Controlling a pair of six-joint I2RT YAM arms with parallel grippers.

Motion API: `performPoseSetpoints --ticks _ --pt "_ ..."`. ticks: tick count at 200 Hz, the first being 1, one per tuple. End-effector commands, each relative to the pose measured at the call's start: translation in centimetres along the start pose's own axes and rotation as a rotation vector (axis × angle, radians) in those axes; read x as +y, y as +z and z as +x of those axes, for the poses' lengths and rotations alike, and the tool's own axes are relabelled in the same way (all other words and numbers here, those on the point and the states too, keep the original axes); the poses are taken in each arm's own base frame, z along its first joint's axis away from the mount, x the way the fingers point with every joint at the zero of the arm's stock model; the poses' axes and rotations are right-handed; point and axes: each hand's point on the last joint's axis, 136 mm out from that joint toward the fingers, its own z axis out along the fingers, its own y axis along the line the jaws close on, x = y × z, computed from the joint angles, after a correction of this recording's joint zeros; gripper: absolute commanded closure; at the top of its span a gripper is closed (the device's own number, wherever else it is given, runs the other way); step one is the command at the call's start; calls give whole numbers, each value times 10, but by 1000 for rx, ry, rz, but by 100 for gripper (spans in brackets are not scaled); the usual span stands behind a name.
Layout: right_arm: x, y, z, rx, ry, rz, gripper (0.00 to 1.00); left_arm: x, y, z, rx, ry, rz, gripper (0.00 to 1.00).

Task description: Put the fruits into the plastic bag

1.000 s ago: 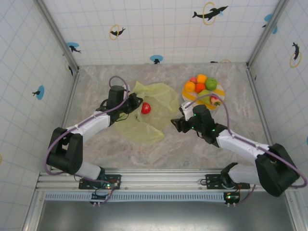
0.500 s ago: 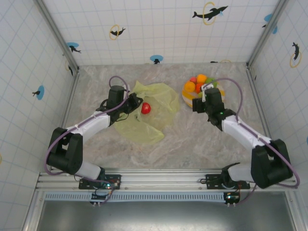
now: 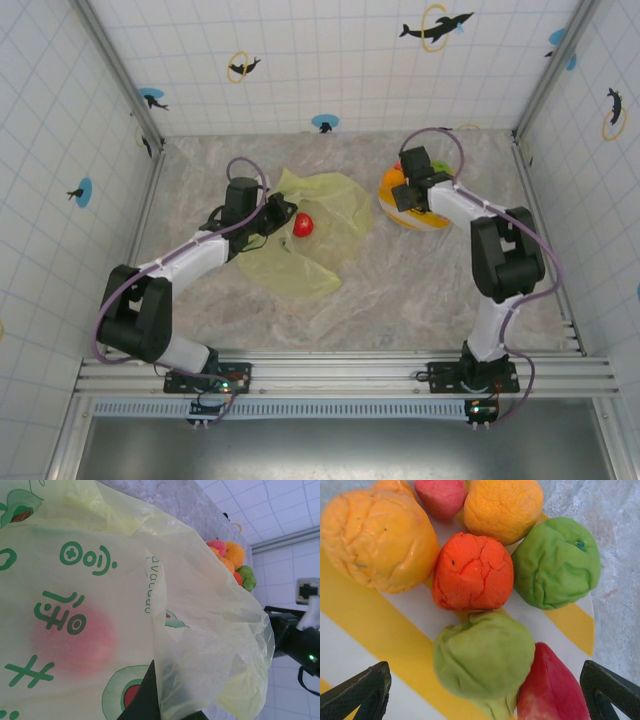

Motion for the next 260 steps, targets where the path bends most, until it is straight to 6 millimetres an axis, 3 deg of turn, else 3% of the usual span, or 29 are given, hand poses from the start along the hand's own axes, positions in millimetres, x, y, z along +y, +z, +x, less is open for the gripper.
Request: performPoseSetpoints --ticks 1,91,152,212,236,260 --pt "-7 10 5 71 -74 44 1 -8 -3 -10 -13 16 18 100" --pt "4 48 9 128 -142 26 10 -6 0 -8 4 1 21 100" --pt "9 47 7 117 -127 -13 28 -5 1 -7 9 -3 21 100" --pt "9 11 -8 31 -71 -54 39 -5 1 -8 9 -6 22 100" --pt "20 -19 -10 -42 3 -155 40 -5 1 -7 11 -9 23 100" --pt "43 -56 4 -125 72 -325 41 -6 1 -7 10 -9 23 100"
